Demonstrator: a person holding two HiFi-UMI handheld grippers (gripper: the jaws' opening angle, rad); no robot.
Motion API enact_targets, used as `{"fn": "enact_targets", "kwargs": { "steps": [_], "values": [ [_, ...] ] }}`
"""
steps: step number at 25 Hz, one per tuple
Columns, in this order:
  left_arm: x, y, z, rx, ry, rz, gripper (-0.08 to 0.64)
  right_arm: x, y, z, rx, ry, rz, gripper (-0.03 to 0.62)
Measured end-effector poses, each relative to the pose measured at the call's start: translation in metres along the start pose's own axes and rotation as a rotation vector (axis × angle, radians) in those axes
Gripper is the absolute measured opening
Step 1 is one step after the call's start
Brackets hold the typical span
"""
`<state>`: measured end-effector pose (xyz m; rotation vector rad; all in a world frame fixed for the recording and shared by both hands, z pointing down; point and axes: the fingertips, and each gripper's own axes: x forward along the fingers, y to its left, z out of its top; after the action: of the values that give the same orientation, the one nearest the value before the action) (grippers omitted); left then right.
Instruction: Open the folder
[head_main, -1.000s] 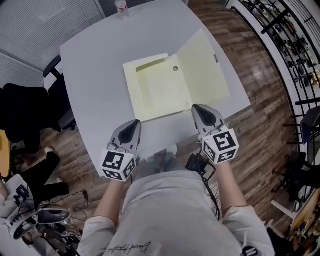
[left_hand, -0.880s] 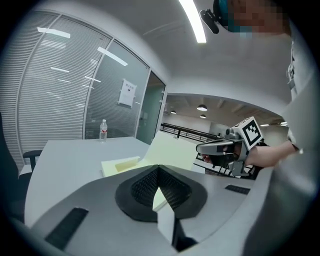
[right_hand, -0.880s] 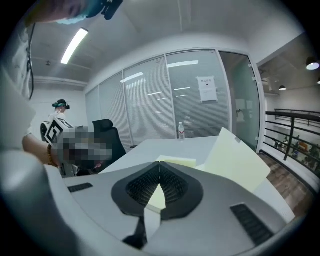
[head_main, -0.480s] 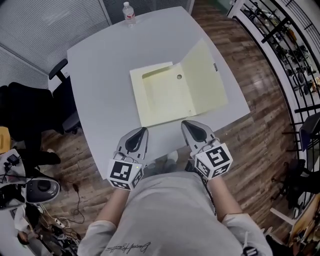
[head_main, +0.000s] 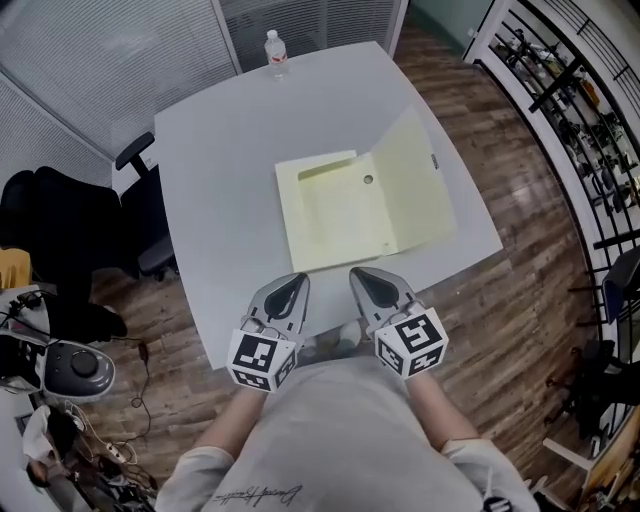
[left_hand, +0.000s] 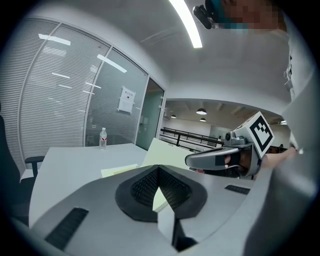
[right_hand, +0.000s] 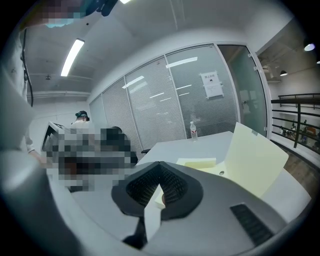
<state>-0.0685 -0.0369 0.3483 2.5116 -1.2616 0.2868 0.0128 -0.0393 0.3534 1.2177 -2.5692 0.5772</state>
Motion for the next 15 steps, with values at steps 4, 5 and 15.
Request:
{"fn": "enact_targets", "kwargs": {
  "steps": [4, 5, 15],
  "values": [
    [-0.0027, 0.0005, 0.0024, 0.007, -0.003, 0.004, 0.009, 0.0017, 0.0034, 0.0009, 0.004, -0.001, 0.006, 0.021],
    [-0.0029, -0.0004, 0.0026, 0.007, -0.004, 0.005, 0.008, 0.0007, 0.0035, 0.0011, 0.002, 0.0, 0.007, 0.021],
    [-0.0053, -0.0001, 0.0028, 0.006, -0.013, 0.009, 0.009, 0.0007, 0.0042, -0.0007, -0.007, 0.012, 0.01, 0.021]
  ]
}}
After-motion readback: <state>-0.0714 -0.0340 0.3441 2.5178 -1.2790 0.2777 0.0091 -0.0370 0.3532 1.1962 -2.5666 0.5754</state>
